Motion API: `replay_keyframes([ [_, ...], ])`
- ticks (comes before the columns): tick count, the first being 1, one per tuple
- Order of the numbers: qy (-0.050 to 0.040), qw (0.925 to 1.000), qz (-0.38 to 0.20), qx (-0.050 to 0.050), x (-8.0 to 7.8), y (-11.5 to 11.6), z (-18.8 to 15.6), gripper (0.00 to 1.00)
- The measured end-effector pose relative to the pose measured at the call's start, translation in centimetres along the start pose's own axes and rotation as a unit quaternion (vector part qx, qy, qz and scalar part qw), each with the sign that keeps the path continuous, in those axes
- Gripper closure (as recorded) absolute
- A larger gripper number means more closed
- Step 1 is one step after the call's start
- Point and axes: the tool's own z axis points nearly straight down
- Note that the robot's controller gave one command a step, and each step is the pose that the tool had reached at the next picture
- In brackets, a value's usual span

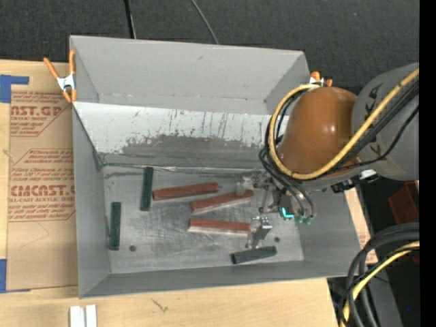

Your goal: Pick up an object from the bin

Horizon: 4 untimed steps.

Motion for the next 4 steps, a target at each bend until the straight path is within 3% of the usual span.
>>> replay_keyframes([
  [1,-0.0040,1.0000,0.000,0.000,-0.2,0.0,-0.4,0.00],
  [2,-0.0058,0.9987,-0.051,0.000,-0.4,-4.3,10.6,1.00],
  [3,-0.0057,0.9987,-0.051,0.000,-0.4,-4.3,10.7,1.00],
  [4,-0.0049,0.9989,-0.047,0.000,-0.4,-2.9,-2.7,1.00],
])
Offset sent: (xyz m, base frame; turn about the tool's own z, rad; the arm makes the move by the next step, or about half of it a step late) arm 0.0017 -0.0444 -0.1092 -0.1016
